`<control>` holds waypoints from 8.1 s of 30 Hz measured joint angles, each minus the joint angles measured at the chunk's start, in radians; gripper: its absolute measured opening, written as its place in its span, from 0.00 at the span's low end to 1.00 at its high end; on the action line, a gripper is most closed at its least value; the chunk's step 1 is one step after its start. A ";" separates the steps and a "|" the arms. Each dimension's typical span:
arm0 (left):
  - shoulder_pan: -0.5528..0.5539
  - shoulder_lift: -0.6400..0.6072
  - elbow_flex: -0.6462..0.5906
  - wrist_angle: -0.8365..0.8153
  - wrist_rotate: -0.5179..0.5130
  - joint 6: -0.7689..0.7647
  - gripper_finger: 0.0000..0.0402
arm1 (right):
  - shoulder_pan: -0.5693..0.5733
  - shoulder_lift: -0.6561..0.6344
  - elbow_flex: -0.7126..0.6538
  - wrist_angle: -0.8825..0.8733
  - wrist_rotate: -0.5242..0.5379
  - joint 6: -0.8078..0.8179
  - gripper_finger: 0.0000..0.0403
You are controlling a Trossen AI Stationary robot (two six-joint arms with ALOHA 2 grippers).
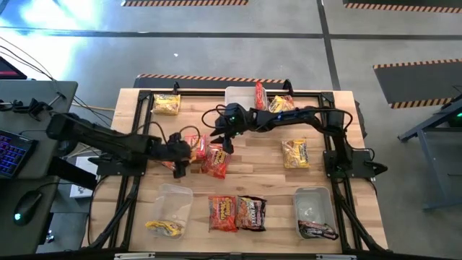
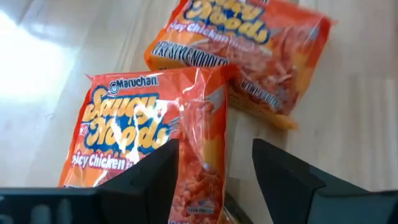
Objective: Sort Maruchan noodles
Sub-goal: Put the orange noodle pack into the white bin
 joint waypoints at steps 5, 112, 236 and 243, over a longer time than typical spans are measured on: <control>-0.047 0.085 0.000 0.018 -0.084 0.038 0.47 | 0.000 0.000 0.000 0.000 0.002 -0.009 0.35; 0.654 0.187 0.290 -0.015 0.539 0.294 0.00 | 0.025 -0.164 -0.412 0.534 0.127 0.694 0.61; 0.508 -0.472 -0.288 0.766 0.285 0.102 0.23 | -0.339 0.211 0.761 -1.367 0.617 0.801 0.51; 0.508 -0.472 -0.288 0.759 0.285 0.102 0.23 | -0.335 0.211 0.762 -1.291 0.575 0.727 0.50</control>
